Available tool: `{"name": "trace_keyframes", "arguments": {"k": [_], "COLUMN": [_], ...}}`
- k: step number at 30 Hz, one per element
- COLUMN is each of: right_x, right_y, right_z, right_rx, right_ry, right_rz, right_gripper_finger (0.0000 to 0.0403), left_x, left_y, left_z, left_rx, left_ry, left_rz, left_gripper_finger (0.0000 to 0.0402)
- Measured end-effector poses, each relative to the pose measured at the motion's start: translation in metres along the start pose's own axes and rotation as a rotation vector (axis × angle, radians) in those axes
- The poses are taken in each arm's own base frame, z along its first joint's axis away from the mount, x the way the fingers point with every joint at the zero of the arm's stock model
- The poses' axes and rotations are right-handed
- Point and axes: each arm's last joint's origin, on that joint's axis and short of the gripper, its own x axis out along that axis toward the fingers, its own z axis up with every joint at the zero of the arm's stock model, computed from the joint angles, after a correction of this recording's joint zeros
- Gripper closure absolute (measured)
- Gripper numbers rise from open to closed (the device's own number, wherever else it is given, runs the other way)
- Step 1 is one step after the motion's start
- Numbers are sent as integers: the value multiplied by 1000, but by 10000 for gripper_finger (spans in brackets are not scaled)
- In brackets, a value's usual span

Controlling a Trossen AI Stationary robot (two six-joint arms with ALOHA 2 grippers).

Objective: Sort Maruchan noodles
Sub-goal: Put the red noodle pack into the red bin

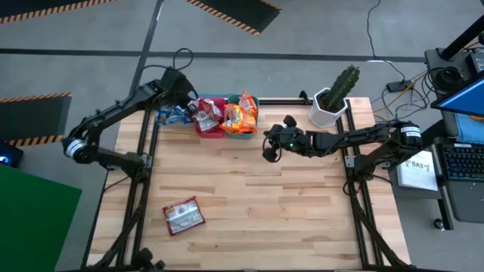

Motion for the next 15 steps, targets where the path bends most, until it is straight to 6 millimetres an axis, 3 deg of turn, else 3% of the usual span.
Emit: {"name": "trace_keyframes", "arguments": {"k": [8, 15], "right_x": [0, 0], "right_y": [1, 2], "right_z": [0, -1], "right_rx": [11, 13], "right_ry": [1, 7], "right_rz": [9, 46], "right_gripper_finger": [390, 390], "left_x": [-37, -47], "left_y": [-29, -70], "left_z": [1, -3], "left_rx": [-32, 37], "left_ry": [-122, -121], "left_rz": [-74, -189], "left_gripper_finger": [363, 363]}}
